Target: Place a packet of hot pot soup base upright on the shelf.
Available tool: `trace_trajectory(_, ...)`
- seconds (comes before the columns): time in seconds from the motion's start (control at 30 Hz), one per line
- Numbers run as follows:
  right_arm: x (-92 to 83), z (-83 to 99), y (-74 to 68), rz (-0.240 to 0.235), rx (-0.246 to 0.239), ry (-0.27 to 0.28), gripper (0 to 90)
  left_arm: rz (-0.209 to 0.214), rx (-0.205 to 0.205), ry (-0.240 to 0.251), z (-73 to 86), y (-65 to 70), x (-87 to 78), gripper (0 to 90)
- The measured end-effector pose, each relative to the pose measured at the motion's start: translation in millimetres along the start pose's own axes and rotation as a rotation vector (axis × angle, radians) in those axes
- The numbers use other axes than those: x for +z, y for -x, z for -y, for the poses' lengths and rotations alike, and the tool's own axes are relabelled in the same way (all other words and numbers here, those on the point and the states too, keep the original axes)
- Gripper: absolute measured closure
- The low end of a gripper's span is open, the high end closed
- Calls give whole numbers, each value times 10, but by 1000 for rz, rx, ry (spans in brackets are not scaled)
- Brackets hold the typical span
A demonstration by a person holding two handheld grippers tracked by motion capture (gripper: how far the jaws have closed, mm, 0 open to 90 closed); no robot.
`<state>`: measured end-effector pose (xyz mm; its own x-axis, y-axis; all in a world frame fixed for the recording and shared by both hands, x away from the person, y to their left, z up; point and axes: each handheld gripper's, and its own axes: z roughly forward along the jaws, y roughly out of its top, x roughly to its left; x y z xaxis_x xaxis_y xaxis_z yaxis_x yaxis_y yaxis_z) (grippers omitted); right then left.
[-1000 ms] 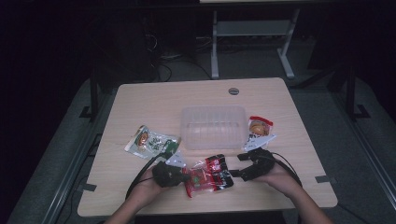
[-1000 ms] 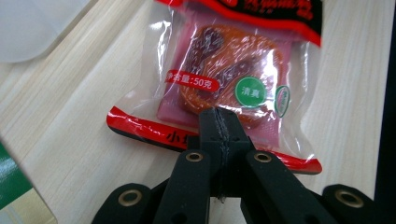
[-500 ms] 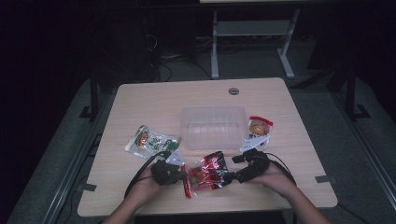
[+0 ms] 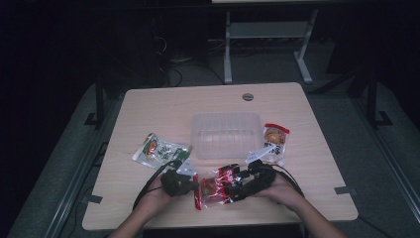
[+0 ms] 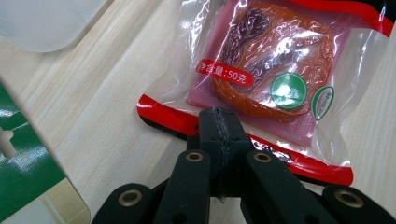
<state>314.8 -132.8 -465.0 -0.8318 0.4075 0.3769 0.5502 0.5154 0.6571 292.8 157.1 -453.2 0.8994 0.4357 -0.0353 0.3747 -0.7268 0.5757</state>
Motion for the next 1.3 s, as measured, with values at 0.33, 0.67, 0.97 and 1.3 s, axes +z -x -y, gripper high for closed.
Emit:
trace_trajectory(0.33, 22, -15, -101, -49, -31, 39, 382, -1, -14, 4, 1, 6, 4, 898)
trace_trajectory(0.67, 48, -33, -156, -58, -91, 45, 634, 0, -12, 4, 3, 3, 2, 898)
trace_trajectory(0.97, 68, -32, -172, -87, -124, 19, 835, 1, -11, 6, 3, 4, 4, 898)
trace_trajectory(1.3, 56, -39, -167, -101, -154, 18, 888, 11, 1, -2, -1, 10, -6, 898)
